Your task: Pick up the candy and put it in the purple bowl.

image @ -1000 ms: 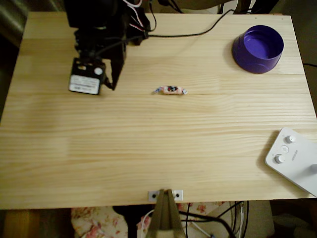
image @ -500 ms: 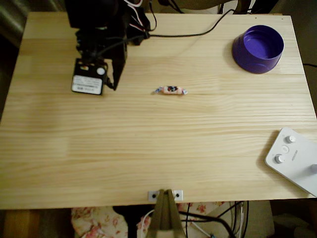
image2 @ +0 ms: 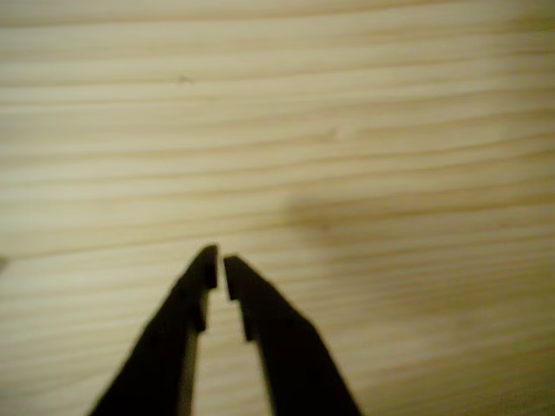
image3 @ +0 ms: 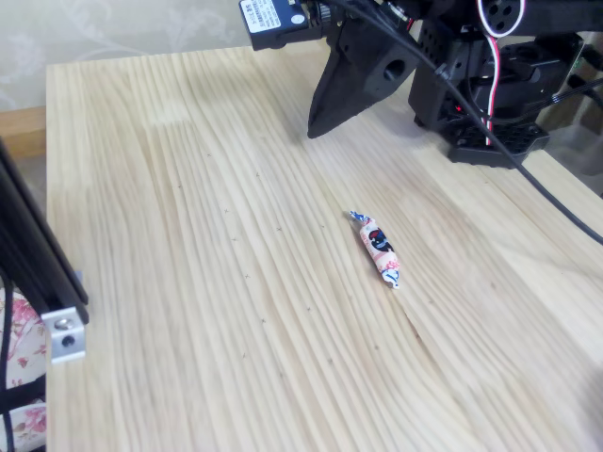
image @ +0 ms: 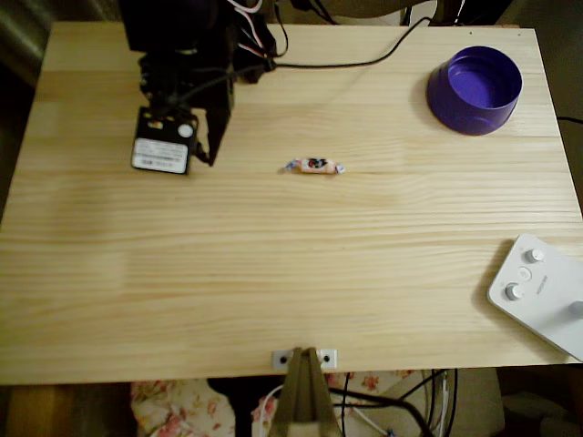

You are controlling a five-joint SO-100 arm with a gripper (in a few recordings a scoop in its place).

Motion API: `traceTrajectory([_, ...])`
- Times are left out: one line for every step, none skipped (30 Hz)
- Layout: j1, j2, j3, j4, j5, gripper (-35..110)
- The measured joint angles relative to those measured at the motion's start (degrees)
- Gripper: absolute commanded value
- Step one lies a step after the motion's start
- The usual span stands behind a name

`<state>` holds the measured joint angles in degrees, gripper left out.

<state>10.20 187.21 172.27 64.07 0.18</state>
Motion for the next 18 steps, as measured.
traceTrajectory([0.0, 0.0, 0.0, 0.0, 0.0, -1])
traceTrajectory([0.0, 0.0, 0.0, 0.0, 0.0, -1])
traceTrajectory([0.0, 0.0, 0.0, 0.0, 0.0, -1])
traceTrajectory([0.0, 0.0, 0.0, 0.0, 0.0, -1])
traceTrajectory([0.0, 0.0, 0.0, 0.0, 0.0, -1])
traceTrajectory([0.0, 0.0, 0.0, 0.0, 0.0, -1])
traceTrajectory([0.0, 0.0, 0.0, 0.0, 0.0, -1])
traceTrajectory([0.09, 0.26, 0.0, 0.0, 0.09, -1])
traceTrajectory([0.26, 0.53, 0.0, 0.0, 0.35, -1])
traceTrajectory([0.35, 0.79, 0.0, -0.18, 0.79, -1])
traceTrajectory([0.35, 0.97, 0.18, -0.35, 1.05, -1])
traceTrajectory([0.35, 1.05, 0.53, -0.35, 1.23, -1])
traceTrajectory([0.53, 1.05, 0.79, -0.62, 1.32, -1])
traceTrajectory([0.88, 1.05, 0.79, -0.97, 1.41, -1])
traceTrajectory([1.05, 1.05, 0.88, -1.58, 1.41, -1])
traceTrajectory([1.14, 1.05, 0.88, -2.02, 1.41, -1])
traceTrajectory([1.05, 1.05, 0.88, -2.55, 1.41, -1])
traceTrajectory([0.88, 1.05, 0.97, -2.99, 1.41, -1])
